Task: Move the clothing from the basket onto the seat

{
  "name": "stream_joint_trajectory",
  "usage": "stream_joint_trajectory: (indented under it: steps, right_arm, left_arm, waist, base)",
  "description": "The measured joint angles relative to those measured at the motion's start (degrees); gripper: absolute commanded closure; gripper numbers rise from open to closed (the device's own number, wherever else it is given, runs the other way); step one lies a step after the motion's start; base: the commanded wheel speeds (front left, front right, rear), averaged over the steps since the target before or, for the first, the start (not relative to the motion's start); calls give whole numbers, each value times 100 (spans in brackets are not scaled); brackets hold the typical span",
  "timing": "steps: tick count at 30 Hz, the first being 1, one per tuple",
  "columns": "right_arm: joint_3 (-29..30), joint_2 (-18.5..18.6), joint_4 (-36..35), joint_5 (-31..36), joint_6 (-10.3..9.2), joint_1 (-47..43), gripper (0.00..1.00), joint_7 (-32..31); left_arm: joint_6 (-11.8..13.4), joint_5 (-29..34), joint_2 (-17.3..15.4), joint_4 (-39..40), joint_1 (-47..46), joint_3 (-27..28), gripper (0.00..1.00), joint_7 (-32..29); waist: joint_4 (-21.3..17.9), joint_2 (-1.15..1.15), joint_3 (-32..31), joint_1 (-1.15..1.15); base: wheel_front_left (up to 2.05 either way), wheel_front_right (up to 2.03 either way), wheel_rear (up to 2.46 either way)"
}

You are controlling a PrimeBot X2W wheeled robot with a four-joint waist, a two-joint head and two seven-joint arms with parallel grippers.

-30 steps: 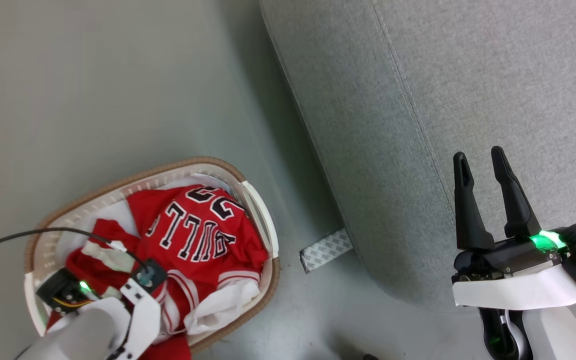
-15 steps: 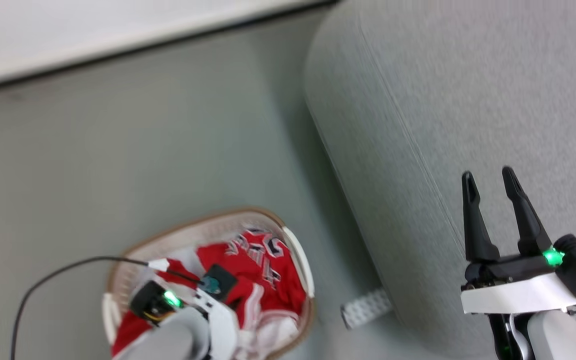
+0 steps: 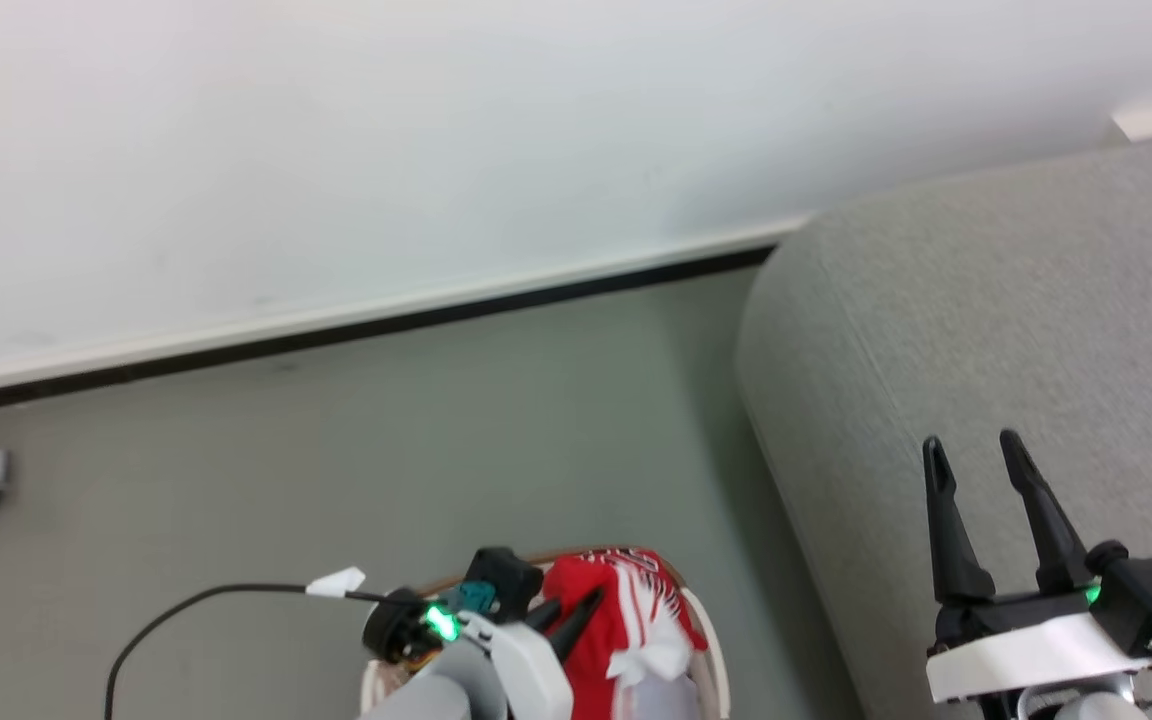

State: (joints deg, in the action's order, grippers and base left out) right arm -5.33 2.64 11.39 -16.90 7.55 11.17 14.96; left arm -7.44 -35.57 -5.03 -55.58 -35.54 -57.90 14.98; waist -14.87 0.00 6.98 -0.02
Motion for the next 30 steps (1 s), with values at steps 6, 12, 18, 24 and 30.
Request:
stream_joint_trajectory:
  steps: [6,12,18,24,30]
  right_arm:
    - [23,0,115,19,0,-224,0,0]
    - [-98,4,93,2,0,-276,0,0]
    - [-304,7,100,9,0,-283,0,1]
    - [-586,4,138,-79,0,-282,0,0]
    - [-904,4,153,-133,0,-269,0,1]
  left_arm:
    - [248,255,-256,1300,59,431,100,13]
    - [323,368,-499,2421,81,797,100,14]
    - [449,383,-697,3148,-254,1025,100,-79]
    - [552,358,-870,3566,-602,1254,100,-318]
    - [650,315,-925,3841,-736,1343,100,-432]
  waist:
    - [430,0,-406,0]
    - [717,0,-662,1]
    - [884,0,-827,0]
    - [979,0,-886,1]
    - [1027,0,-886,1]
  base:
    - [0,0,0]
    - [0,0,0]
    - [0,0,0]
    - [0,0,0]
    - [0,0,0]
